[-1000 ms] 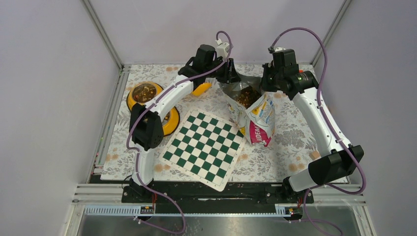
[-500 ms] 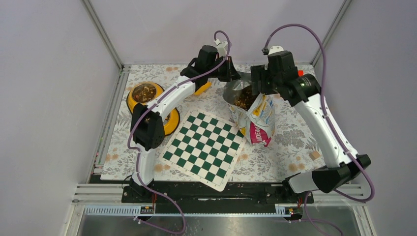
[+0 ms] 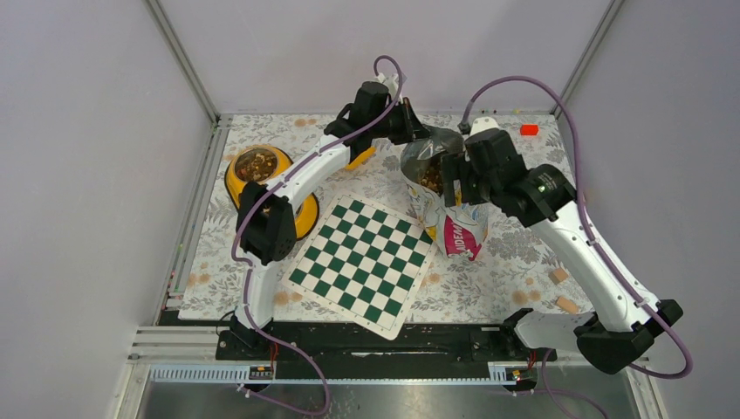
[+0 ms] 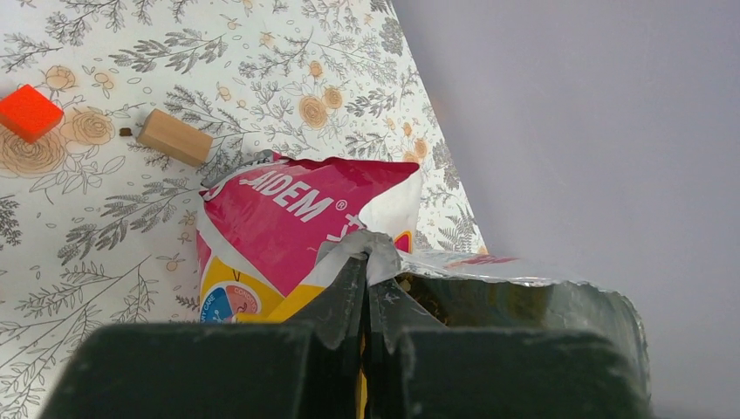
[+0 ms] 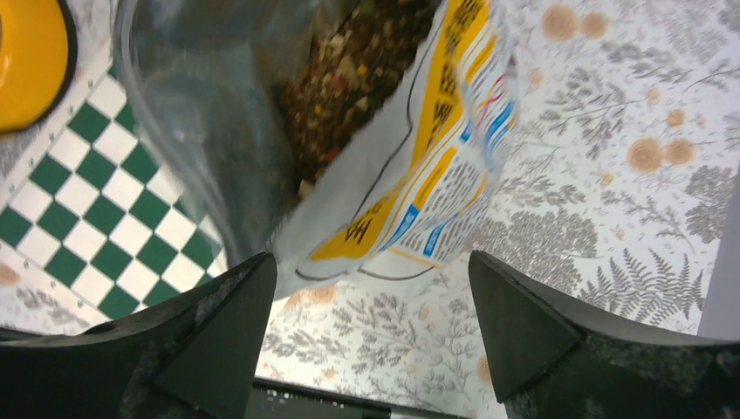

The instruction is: Serve the pet food

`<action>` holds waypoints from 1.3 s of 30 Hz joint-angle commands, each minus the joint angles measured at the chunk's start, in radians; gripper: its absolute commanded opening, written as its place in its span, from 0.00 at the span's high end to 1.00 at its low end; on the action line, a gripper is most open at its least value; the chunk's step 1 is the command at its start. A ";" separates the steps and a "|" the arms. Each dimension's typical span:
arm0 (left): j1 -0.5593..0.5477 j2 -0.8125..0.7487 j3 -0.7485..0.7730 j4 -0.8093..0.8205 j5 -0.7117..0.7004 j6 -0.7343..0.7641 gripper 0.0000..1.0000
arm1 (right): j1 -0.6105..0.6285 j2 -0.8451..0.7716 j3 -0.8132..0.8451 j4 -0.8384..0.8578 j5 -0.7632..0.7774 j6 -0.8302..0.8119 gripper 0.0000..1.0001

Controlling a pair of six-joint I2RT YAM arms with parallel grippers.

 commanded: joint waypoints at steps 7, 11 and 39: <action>0.008 -0.018 0.078 0.143 -0.112 -0.151 1.00 | 0.139 -0.049 -0.084 -0.003 -0.061 0.042 0.15; 0.008 -0.015 0.088 0.145 -0.110 -0.172 1.00 | 0.160 -0.051 -0.097 0.013 -0.071 0.029 0.15; 0.076 -0.074 0.193 0.077 -0.242 -0.204 1.00 | 0.048 -0.008 0.162 0.243 0.335 -0.253 1.00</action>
